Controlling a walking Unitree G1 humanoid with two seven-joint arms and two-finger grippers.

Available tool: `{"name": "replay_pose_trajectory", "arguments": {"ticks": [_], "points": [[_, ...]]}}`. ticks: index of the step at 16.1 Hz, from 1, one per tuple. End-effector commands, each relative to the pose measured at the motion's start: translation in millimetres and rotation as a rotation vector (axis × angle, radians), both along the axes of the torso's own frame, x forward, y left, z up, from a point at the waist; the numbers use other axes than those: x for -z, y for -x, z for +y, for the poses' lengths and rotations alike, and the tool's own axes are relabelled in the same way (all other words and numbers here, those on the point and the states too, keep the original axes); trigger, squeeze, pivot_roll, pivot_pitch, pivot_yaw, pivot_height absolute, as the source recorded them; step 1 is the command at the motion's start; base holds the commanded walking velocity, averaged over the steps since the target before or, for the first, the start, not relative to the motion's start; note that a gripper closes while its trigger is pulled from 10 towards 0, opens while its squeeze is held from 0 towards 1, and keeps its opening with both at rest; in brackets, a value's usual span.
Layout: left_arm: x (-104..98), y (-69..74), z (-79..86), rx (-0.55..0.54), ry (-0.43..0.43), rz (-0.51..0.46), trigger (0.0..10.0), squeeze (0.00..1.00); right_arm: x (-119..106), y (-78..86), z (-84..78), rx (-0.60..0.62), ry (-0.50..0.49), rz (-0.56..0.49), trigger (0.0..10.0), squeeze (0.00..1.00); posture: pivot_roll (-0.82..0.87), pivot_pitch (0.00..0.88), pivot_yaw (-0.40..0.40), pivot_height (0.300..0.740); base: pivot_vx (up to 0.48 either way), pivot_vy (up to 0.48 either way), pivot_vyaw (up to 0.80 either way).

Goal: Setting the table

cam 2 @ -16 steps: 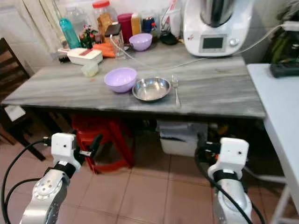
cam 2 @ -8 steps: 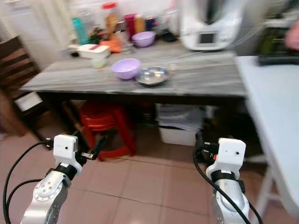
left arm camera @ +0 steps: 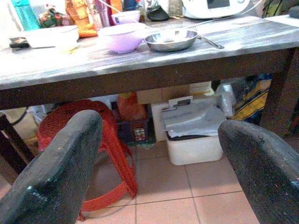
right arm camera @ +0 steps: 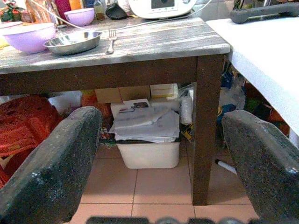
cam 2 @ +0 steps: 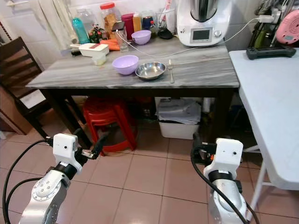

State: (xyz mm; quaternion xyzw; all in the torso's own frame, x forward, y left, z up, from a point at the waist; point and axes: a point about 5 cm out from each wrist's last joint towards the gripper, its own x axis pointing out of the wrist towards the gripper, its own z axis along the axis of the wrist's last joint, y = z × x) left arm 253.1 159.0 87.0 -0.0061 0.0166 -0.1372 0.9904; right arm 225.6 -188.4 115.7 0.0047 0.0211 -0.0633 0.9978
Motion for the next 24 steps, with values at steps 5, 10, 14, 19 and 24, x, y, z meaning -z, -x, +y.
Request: {"name": "replay_pose_trajectory", "arguments": {"ticks": [5, 10, 14, 19, 24], "points": [[-0.3, 0.2, 3.4, 0.005, -0.009, 0.008, 10.0, 0.0, -2.9, -4.3, 2.8, -0.006, -0.017, -0.008, 10.0, 0.0, -0.08, 0.0, 0.13, 0.74, 0.0, -0.322, -0.2], [0.3, 1.1, 3.0, 0.01, -0.007, 0.012, 10.0, 0.0, -3.7, -5.1, 2.6, -0.009, -0.012, -0.011, 10.0, 0.0, -0.08, 0.0, 0.128, 0.74, 0.0, -0.322, -0.1], [0.1, 1.1, 3.6, 0.014, -0.004, 0.014, 10.0, 0.0, -5.1, -7.0, 3.6, -0.015, -0.011, -0.017, 10.0, 0.0, -0.08, 0.0, 0.127, 0.74, 0.0, -0.324, 0.0], [-1.9, 0.2, 2.9, 0.019, -0.002, 0.01, 10.0, 0.0, -5.4, -8.9, 4.1, -0.019, -0.01, -0.02, 10.0, 0.0, -0.08, 0.0, 0.129, 0.74, 0.0, -0.323, 0.0], [-4.9, 0.6, -2.3, 0.042, 0.019, 0.007, 10.0, 0.0, -7.0, -8.5, 5.0, -0.024, -0.004, -0.024, 10.0, 0.0, -0.08, 0.0, 0.128, 0.74, 0.0, -0.32, 0.0]]}}
